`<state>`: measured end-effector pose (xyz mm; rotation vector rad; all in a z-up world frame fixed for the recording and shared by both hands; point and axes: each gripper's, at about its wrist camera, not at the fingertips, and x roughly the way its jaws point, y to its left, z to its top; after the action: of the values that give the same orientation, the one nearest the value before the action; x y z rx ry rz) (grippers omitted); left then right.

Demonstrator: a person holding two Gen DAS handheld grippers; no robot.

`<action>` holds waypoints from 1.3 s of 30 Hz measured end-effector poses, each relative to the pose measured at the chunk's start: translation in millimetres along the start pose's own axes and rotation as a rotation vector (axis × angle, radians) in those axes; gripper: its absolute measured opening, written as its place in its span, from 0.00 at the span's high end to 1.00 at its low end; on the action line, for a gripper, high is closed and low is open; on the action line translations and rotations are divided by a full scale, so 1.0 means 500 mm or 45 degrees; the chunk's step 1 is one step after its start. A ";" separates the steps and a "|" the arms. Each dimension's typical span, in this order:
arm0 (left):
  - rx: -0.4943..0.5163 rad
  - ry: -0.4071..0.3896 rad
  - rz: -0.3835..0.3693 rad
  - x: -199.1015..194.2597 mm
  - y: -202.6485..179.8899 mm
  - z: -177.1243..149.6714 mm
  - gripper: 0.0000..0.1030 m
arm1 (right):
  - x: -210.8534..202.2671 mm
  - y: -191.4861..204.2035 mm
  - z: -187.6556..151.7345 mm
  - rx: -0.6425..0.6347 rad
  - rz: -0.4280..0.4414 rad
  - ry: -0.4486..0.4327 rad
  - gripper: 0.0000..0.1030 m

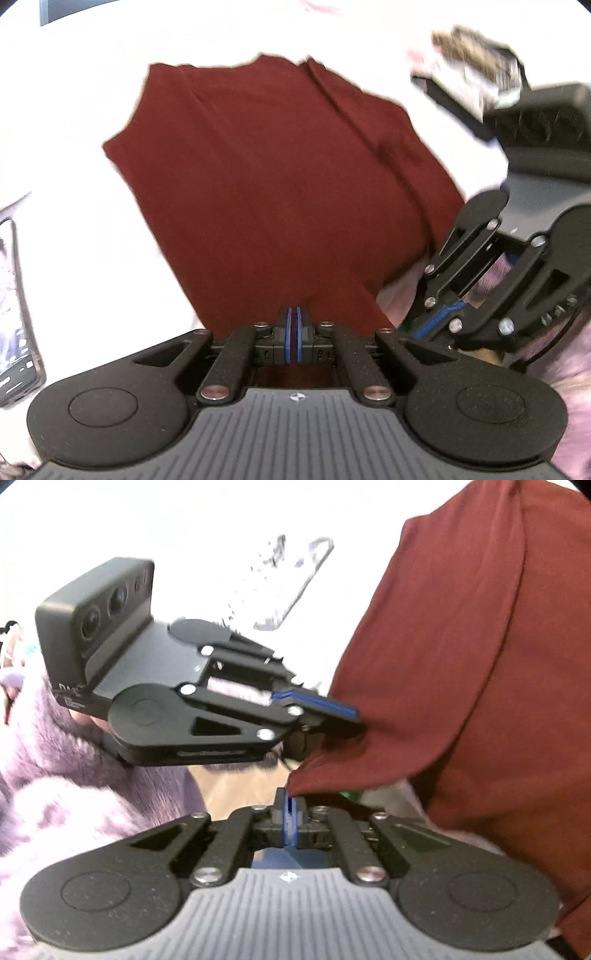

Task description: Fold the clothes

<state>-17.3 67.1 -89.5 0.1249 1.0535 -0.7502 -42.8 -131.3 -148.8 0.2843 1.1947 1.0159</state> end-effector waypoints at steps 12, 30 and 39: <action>-0.148 -0.194 0.192 -0.053 0.043 -0.010 0.80 | -0.047 -0.113 0.083 0.359 -0.109 -0.406 0.97; 0.181 -0.043 -0.016 0.056 -0.072 -0.005 0.80 | -0.069 -0.174 0.072 0.378 -0.276 -0.373 0.92; 0.138 -0.025 0.145 0.075 -0.056 -0.003 0.80 | -0.077 -0.114 0.064 0.125 -0.460 -0.349 0.75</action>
<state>-25.1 27.9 -114.3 0.2677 0.9791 -0.7036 13.3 -182.4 -150.0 0.2637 1.0016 0.5838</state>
